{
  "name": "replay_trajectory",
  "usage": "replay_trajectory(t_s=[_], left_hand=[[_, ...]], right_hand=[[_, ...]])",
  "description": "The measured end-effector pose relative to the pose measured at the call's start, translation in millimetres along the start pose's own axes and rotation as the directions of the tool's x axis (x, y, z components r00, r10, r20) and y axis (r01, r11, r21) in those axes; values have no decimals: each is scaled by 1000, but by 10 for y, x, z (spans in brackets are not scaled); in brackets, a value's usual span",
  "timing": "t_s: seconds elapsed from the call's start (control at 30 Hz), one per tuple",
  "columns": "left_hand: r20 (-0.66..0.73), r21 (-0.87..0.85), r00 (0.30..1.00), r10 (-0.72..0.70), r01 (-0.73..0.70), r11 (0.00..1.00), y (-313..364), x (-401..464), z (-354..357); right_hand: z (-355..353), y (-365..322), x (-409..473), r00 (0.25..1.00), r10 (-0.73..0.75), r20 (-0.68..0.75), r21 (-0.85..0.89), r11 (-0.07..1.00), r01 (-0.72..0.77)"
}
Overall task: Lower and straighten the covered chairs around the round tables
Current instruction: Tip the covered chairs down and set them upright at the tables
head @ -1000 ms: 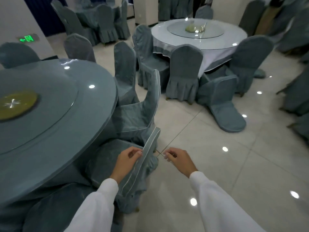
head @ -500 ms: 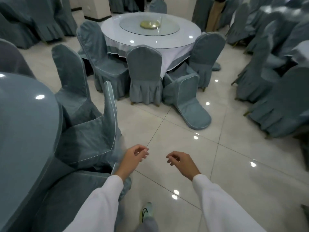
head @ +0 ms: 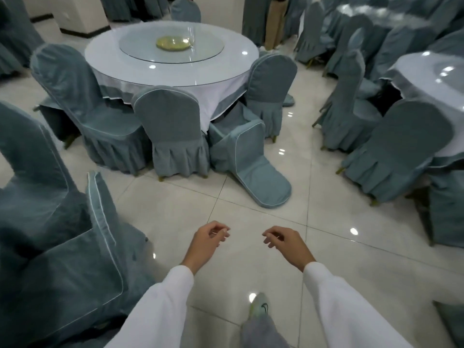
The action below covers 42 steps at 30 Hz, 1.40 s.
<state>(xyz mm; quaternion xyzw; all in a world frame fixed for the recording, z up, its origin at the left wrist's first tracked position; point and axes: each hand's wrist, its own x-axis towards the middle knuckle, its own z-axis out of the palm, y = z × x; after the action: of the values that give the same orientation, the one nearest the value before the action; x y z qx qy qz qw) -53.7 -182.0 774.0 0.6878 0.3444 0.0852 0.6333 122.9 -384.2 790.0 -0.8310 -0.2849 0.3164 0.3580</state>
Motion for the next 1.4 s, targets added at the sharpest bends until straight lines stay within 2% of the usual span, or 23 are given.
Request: replay_trajectory(t_s=[0.23,0.53,0.97,1.1,1.4], left_hand=[[17,50,999,-31,31,998,469,1316,591],[-74,24,997,-38,40,999,1208,2779,1157],[-74,3,990,-120,121,993,1516,4831,1759],[-96,4,988,-118,118,993,1754,5474,1872],[-121,50,985,-121,128,991,2055,6546,2152]], right_hand=[[-845,293,1167,1000,7,-16,53,999,-6],[-2030,626,2504,1000,29,6,41,999,-29],[-3127,907,4632,999,8,35,8,1000,-8],[-3487,951,5278,995,47,87,-30,999,-45],[-4211,1041,6475,990,27,137,-81,997,-16]])
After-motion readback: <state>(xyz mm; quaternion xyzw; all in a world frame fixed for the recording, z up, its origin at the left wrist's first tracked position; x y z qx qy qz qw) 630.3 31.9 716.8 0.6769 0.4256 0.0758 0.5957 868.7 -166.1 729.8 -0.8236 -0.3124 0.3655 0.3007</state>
